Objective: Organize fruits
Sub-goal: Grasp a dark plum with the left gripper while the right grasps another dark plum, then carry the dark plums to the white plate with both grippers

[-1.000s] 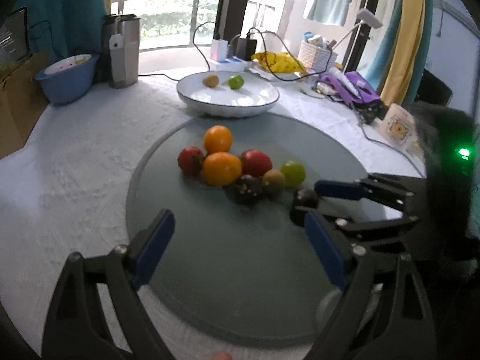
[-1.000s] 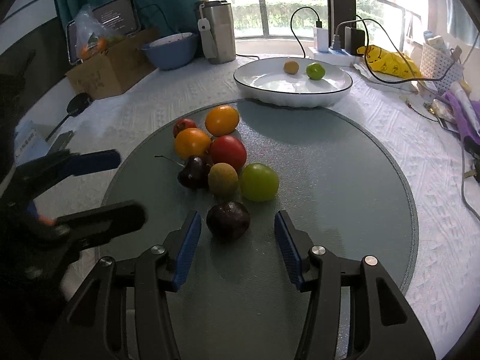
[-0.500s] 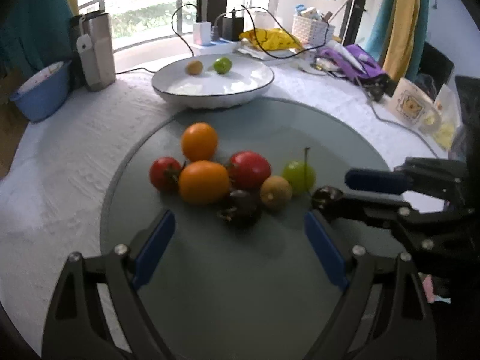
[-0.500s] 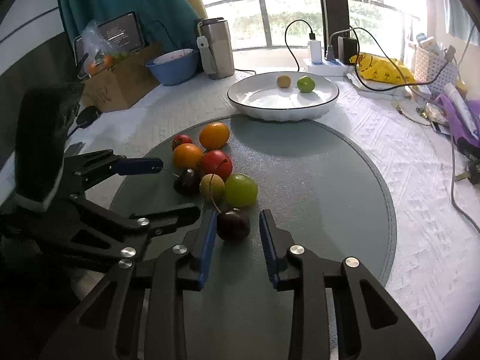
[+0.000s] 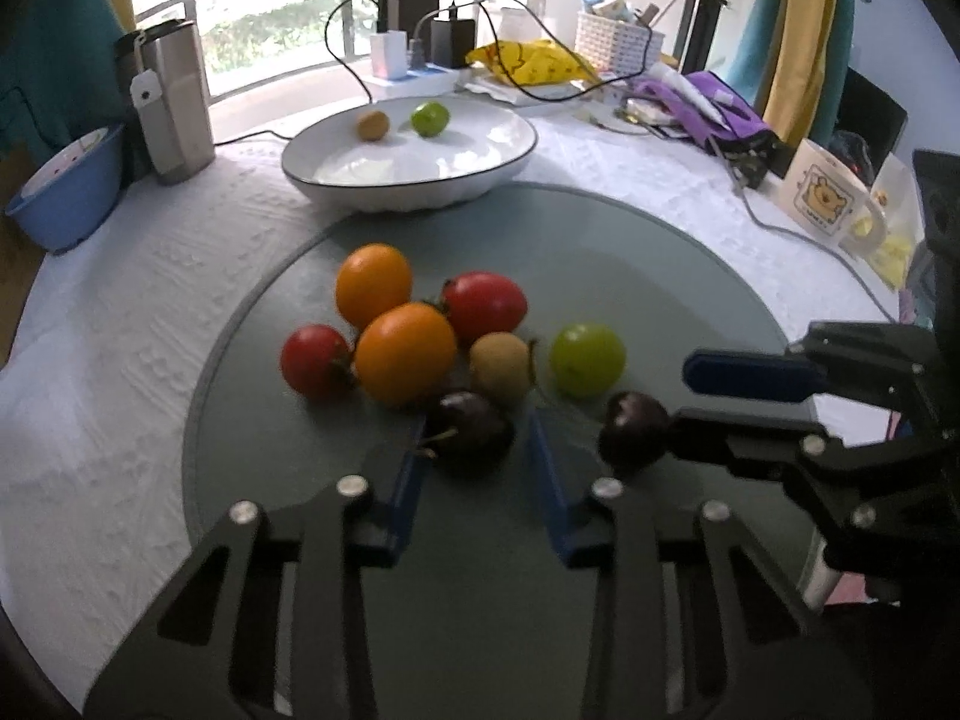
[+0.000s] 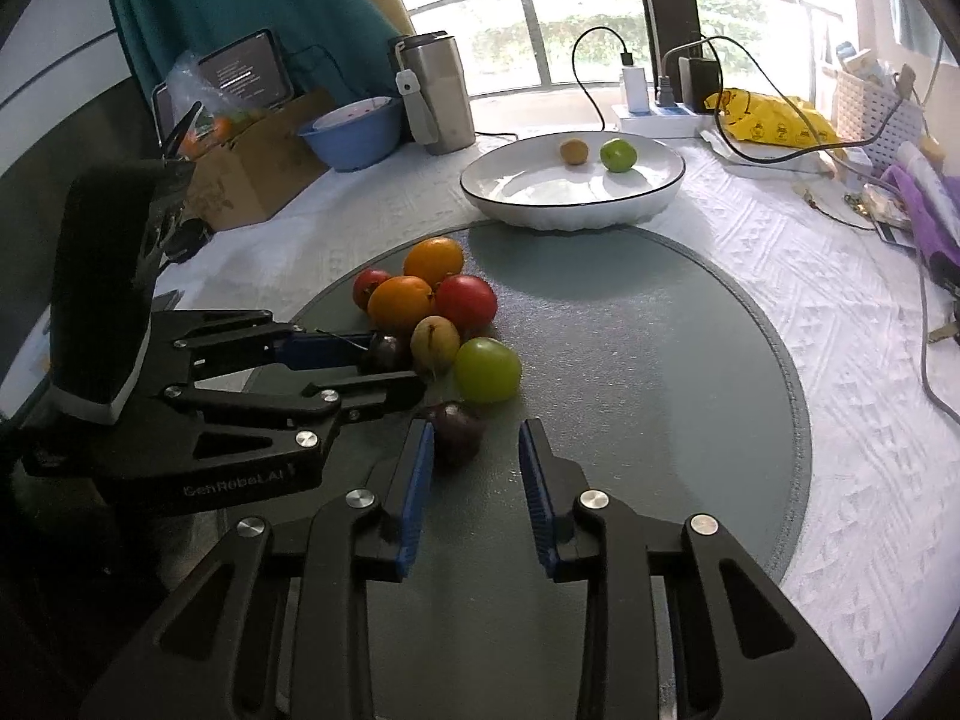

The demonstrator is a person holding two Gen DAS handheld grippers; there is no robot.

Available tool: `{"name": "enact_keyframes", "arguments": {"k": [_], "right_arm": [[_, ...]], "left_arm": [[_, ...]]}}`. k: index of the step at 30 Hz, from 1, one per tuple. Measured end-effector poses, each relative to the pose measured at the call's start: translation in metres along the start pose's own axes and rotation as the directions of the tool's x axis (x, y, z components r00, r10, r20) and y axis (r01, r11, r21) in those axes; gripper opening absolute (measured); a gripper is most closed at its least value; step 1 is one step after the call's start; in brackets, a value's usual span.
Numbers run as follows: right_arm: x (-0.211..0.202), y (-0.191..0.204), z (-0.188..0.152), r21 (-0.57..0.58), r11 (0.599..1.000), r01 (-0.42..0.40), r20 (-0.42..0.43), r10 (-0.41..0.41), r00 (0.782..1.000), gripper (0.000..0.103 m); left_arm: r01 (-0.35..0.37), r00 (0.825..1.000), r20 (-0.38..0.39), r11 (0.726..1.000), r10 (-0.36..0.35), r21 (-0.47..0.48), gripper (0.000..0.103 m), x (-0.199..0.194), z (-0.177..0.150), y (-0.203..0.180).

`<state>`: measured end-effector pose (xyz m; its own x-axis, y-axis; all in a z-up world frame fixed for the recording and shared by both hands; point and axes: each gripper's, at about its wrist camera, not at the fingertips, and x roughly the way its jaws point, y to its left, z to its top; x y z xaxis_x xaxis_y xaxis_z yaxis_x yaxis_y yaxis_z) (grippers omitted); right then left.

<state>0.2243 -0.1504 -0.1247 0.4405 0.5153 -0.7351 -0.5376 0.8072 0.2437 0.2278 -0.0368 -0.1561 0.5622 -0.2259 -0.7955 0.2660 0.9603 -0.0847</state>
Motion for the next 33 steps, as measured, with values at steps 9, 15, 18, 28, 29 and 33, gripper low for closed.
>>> {"name": "enact_keyframes", "arguments": {"k": [9,15,18,28,29,33], "right_arm": [[0.018,0.008,0.004,0.001,1.0,-0.02,-0.035,0.021,0.999,0.032],[0.023,0.013,0.005,-0.023,1.0,0.0,-0.051,-0.001,0.999,0.032],[0.021,0.014,0.006,-0.02,1.0,0.0,-0.051,-0.001,0.999,0.032],[-0.008,0.03,0.024,-0.057,0.998,0.031,0.005,-0.031,1.0,0.032],[-0.011,0.03,0.026,-0.061,0.997,0.037,0.012,-0.036,0.999,0.032],[-0.021,0.032,0.04,-0.072,0.996,0.06,0.047,-0.057,0.997,0.032]], "left_arm": [[0.029,1.0,0.012,1.0,-0.029,0.007,0.03,-0.012,-0.008,0.001],[0.037,0.999,0.034,0.999,-0.037,-0.003,0.03,-0.02,-0.01,0.006],[0.042,0.998,0.052,0.999,-0.042,-0.003,0.03,-0.028,-0.01,0.008],[0.029,0.991,0.131,1.0,-0.029,0.001,0.03,-0.06,0.004,0.015],[0.028,0.99,0.141,1.0,-0.028,0.002,0.03,-0.064,0.006,0.015],[0.028,0.982,0.185,1.0,-0.027,-0.004,0.03,-0.074,0.014,0.02]]}}
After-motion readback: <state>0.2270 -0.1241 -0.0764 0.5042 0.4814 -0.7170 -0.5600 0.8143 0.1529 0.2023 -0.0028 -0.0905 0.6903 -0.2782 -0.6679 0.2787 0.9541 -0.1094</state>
